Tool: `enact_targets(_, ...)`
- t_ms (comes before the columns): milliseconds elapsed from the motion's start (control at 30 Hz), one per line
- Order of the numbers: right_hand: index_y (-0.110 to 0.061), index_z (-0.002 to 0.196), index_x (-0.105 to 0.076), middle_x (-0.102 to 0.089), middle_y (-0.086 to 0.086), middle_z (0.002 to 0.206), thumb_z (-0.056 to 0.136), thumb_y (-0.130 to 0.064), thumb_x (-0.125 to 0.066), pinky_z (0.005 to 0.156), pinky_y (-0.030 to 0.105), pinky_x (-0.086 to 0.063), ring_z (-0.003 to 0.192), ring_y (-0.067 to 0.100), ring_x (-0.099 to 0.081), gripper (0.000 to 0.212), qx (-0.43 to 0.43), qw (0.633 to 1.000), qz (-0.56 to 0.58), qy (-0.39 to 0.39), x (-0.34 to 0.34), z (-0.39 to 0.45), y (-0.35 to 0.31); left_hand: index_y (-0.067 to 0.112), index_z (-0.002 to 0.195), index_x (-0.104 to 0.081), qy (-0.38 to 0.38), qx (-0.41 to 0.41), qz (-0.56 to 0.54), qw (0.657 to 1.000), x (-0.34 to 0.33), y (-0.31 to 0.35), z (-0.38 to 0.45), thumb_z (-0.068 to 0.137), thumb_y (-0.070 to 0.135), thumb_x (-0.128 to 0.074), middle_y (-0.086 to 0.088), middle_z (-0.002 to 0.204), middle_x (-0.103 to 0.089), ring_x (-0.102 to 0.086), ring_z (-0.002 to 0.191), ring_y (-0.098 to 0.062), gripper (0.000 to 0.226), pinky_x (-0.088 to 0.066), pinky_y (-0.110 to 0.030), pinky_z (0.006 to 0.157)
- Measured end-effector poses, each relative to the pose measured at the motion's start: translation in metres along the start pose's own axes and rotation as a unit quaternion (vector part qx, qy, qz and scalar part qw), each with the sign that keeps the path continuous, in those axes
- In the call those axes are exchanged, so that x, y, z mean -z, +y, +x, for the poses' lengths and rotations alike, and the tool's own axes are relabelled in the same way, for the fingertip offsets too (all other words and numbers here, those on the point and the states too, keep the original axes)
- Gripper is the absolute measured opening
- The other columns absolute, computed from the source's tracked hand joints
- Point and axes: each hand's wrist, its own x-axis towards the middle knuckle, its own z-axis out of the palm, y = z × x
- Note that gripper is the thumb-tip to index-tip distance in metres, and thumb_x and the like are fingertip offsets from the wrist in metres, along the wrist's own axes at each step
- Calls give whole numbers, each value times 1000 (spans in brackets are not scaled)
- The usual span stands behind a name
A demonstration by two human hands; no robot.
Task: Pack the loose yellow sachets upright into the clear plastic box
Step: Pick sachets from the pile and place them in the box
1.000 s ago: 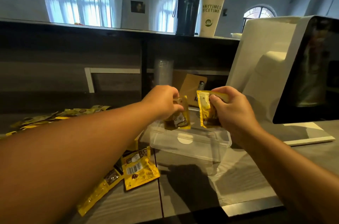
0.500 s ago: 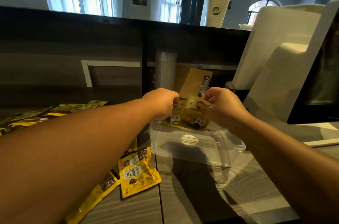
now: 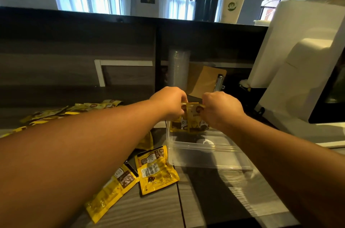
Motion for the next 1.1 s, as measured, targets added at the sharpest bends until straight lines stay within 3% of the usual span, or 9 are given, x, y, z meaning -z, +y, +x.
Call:
enact_targets(100, -22, 113, -51, -49, 3, 101, 84, -36, -70, 66, 37, -56, 82, 21, -55, 37, -5, 999, -33, 37, -2, 0, 2, 24, 136, -54, -14, 1, -23, 1000, 1, 5, -3, 87, 23, -73, 0, 129, -59, -58, 114, -19, 52, -51, -30, 87)
enact_targets(233, -24, 123, -45, -48, 6, 116, 82, -41, -71, 66, 37, -56, 88, 23, -57, 51, 0, 999, -19, 32, 9, -6, 5, 25, 141, -48, 1, 9, -55, 998, 4, 12, -13, 91, 23, -67, -2, 135, -56, -56, 119, -20, 53, -52, -34, 94)
enact_targets(500, -31, 121, -53, -49, -4, 115, 89, -34, -65, 70, 28, -53, 88, 14, -53, 35, 146, 980, 110, 78, 42, -64, -44, 30, 126, -59, 143, 23, -69, 987, 27, -3, -89, 91, 22, -67, 5, 121, -59, -58, 107, -15, 37, -54, -37, 88)
enact_targets(667, -36, 122, -55, -56, -10, 119, 91, -38, -58, 84, 31, -51, 102, 12, -53, 31, 262, 962, 71, -32, 32, -118, -78, 32, 112, -64, 142, 62, -2, 988, 19, -34, -169, 91, 30, -64, 8, 111, -60, -57, 97, -10, 21, -52, -29, 79)
enact_targets(767, -31, 130, -51, -49, -2, 138, 94, -41, -52, 96, 35, -41, 120, 21, -43, 37, 275, 960, -44, -36, 14, -137, -83, 32, 121, -63, 88, 75, 59, 992, 4, -49, -208, 94, 41, -59, 11, 122, -56, -52, 109, -8, 29, -49, -27, 86)
enact_targets(867, -32, 132, -54, -23, 11, 159, 86, -45, -62, 110, 49, -30, 144, 38, -17, 48, 293, 950, -100, 23, 0, -153, -79, 31, 133, -56, 52, 79, 99, 991, -10, -59, -232, 93, 57, -53, 12, 135, -49, -43, 126, -9, 48, -42, -29, 100)
enact_targets(967, -33, 136, -52, -3, 7, 159, 84, -48, -62, 113, 51, 2, 143, 33, 17, 55, 319, 940, -116, 34, -9, -155, -77, 30, 142, -49, 34, 89, 104, 990, -14, -62, -242, 92, 62, -49, 11, 150, -41, -22, 146, -11, 59, -31, -34, 112)
enact_targets(1033, -29, 136, -53, -14, 8, 160, 85, -48, -61, 115, 46, 14, 143, 32, 17, 56, 323, 938, -123, 6, -14, -159, -78, 31, 143, -49, 28, 77, 100, 992, -12, -60, -246, 92, 63, -49, 12, 154, -37, -12, 150, -11, 60, -26, -35, 115)
enact_targets(1100, -29, 131, -59, -27, 7, 157, 85, -49, -61, 117, 45, 8, 147, 34, 4, 51, 309, 945, -108, -6, -10, -171, -85, 32, 144, -47, 8, 57, 85, 995, -12, -58, -252, 92, 64, -48, 14, 156, -34, -9, 150, -10, 61, -23, -36, 116)
